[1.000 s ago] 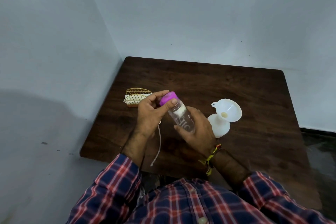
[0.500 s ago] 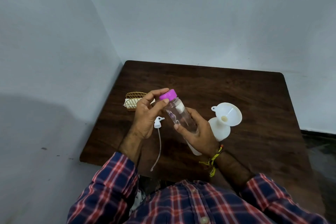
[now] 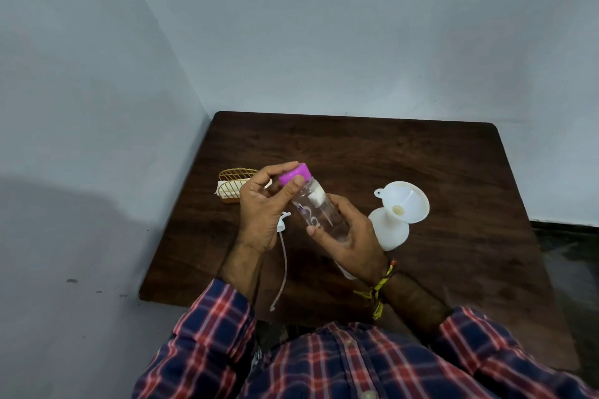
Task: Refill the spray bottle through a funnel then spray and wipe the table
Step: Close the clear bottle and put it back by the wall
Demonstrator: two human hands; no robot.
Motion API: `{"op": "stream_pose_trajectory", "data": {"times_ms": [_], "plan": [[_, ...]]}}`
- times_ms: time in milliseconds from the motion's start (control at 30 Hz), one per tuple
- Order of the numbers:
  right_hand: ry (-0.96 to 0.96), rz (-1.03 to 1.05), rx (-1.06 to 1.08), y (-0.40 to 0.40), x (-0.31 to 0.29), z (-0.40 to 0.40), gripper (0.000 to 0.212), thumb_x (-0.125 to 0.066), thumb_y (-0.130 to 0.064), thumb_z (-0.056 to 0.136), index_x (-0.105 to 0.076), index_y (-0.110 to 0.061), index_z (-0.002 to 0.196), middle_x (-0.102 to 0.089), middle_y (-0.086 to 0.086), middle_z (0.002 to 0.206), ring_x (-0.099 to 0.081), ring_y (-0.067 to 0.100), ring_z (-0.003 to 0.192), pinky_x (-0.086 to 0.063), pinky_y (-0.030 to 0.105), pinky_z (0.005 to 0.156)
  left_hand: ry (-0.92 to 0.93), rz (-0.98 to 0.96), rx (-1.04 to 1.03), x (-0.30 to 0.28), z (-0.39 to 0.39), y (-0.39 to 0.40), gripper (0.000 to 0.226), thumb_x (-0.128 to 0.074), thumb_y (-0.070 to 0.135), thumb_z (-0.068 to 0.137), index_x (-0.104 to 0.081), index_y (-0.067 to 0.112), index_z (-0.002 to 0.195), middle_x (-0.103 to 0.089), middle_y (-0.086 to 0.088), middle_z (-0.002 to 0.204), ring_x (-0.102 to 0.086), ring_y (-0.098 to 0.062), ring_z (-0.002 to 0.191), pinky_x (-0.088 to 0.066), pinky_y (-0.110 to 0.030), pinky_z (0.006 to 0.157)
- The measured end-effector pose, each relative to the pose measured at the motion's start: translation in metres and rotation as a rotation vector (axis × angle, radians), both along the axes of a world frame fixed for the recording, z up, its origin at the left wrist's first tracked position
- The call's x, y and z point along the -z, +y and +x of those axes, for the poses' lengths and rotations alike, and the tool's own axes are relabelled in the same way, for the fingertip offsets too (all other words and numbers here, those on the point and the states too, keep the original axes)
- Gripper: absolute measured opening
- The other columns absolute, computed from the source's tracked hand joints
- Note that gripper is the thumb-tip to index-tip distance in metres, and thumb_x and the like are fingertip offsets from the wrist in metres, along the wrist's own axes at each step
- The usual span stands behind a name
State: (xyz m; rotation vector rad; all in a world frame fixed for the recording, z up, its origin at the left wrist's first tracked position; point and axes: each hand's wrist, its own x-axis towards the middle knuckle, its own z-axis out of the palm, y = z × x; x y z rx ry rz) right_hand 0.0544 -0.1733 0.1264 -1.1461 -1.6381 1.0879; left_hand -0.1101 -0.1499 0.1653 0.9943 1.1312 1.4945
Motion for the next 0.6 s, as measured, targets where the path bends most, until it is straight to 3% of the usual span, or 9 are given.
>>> {"op": "stream_pose_trajectory", "data": {"times_ms": [167,233,333,400,533,600], "plan": [[-0.005,0.007,0.015,0.002,0.002,0.0,0.054,-0.075,-0.033,0.081,-0.055,-0.02,0.129,-0.066,-0.009,0.117,-0.066,0.008,0.106,-0.058,0.034,0.086,-0.163,-0.061,0.121,0.006,-0.012,0.004,0.036,-0.064,0.011,0.087,-0.062,0.008,0.123,-0.062,-0.021,0.126,-0.061,-0.031,0.114,-0.057,-0.038,0.084],[-0.012,0.007,0.023,0.002,0.003,0.0,0.054,-0.074,-0.036,0.081,-0.055,-0.021,0.128,-0.066,-0.008,0.116,-0.066,0.009,0.105,-0.058,0.035,0.085,-0.132,-0.071,0.098,0.005,-0.007,0.003,0.032,-0.062,0.015,0.088,-0.064,0.007,0.119,-0.061,-0.021,0.126,-0.061,-0.032,0.114,-0.056,-0.04,0.083],[-0.021,0.02,0.022,0.004,0.003,-0.001,0.052,-0.075,-0.034,0.081,-0.055,-0.019,0.127,-0.067,-0.007,0.115,-0.067,0.009,0.103,-0.058,0.036,0.083,0.021,-0.029,-0.008,-0.001,0.003,0.003,0.026,-0.073,0.019,0.082,-0.07,0.01,0.106,-0.067,-0.014,0.113,-0.067,-0.02,0.102,-0.056,-0.028,0.074],[-0.014,0.016,0.021,0.003,0.004,-0.001,0.052,-0.076,-0.032,0.082,-0.055,-0.019,0.127,-0.067,-0.006,0.114,-0.067,0.01,0.102,-0.058,0.036,0.083,0.0,-0.036,-0.009,0.0,0.003,0.005,0.029,-0.075,0.015,0.079,-0.07,0.009,0.107,-0.068,-0.015,0.112,-0.067,-0.02,0.101,-0.056,-0.026,0.073],[0.008,0.0,0.022,-0.001,0.009,0.002,0.052,-0.076,-0.032,0.081,-0.056,-0.017,0.127,-0.067,-0.006,0.114,-0.067,0.012,0.103,-0.057,0.039,0.086,-0.149,-0.127,0.171,0.006,-0.009,0.005,0.041,-0.06,0.011,0.088,-0.057,0.003,0.128,-0.058,-0.023,0.13,-0.057,-0.037,0.12,-0.05,-0.047,0.094],[0.012,0.0,0.02,-0.002,0.01,0.002,0.051,-0.077,-0.029,0.081,-0.057,-0.017,0.127,-0.067,-0.007,0.115,-0.067,0.011,0.104,-0.058,0.037,0.086,-0.107,-0.142,0.15,0.006,-0.007,0.003,0.041,-0.06,0.024,0.09,-0.06,0.004,0.126,-0.058,-0.023,0.128,-0.058,-0.036,0.115,-0.051,-0.046,0.09]]}}
